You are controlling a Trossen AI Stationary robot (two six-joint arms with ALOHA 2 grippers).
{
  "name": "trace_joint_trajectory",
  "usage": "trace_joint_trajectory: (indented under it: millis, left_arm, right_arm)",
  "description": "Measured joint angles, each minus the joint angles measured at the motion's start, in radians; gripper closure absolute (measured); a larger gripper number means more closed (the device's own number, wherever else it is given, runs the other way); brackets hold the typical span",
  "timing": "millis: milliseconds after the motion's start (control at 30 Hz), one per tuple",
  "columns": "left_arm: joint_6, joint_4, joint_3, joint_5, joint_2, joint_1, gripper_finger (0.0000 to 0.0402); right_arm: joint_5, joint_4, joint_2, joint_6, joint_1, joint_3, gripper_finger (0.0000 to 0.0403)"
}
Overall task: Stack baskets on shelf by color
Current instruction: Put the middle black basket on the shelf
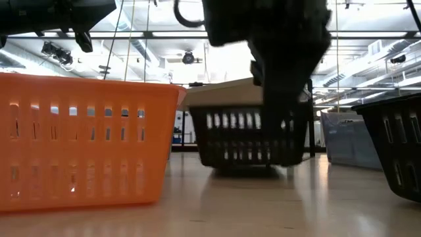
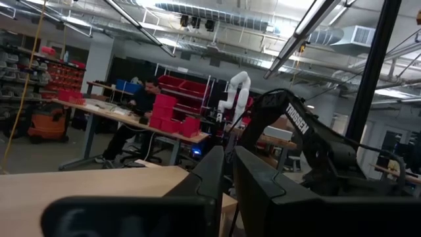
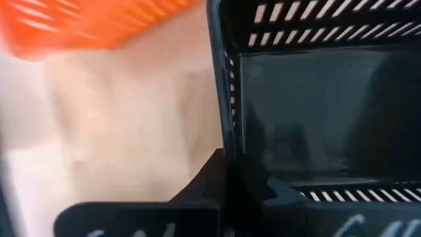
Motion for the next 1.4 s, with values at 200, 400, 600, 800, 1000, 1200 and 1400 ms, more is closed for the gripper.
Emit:
trace_joint_trajectory:
  millis: [200, 400, 600, 800, 1000, 1200, 1400]
  left_arm:
    - [0.000, -0.002, 0.000, 0.000, 0.000, 0.000, 0.0361]
    - [0.000, -0.005, 0.000, 0.000, 0.000, 0.000, 0.0365]
    - [-0.001, -0.005, 0.000, 0.000, 0.000, 0.000, 0.0362]
    - [-0.001, -0.006, 0.000, 0.000, 0.000, 0.000, 0.0363]
    - [-0.001, -0.006, 0.000, 0.000, 0.000, 0.000, 0.0361]
    - [-0.001, -0.014, 0.000, 0.000, 0.000, 0.000, 0.0361]
    - [-0.002, -0.022, 0.000, 0.000, 0.000, 0.000, 0.0363]
  right_arm:
    - [-0.057, -0.161, 0.000, -0.022, 0.006, 0.161, 0.0374]
    - [-0.042, -0.306, 0.000, -0.084, 0.022, 0.373, 0.0390]
    - [0.036, -0.420, 0.000, -0.168, 0.024, 0.577, 0.0382]
    - [0.247, -0.631, 0.000, -0.253, -0.024, 0.753, 0.0391]
    - [0.350, -0.796, -0.033, -0.225, -0.125, 0.735, 0.0372]
    - [0.331, -0.788, -0.045, -0.185, -0.219, 0.686, 0.0390]
    - [0.328, -0.789, -0.047, -0.149, -0.309, 0.628, 0.0383]
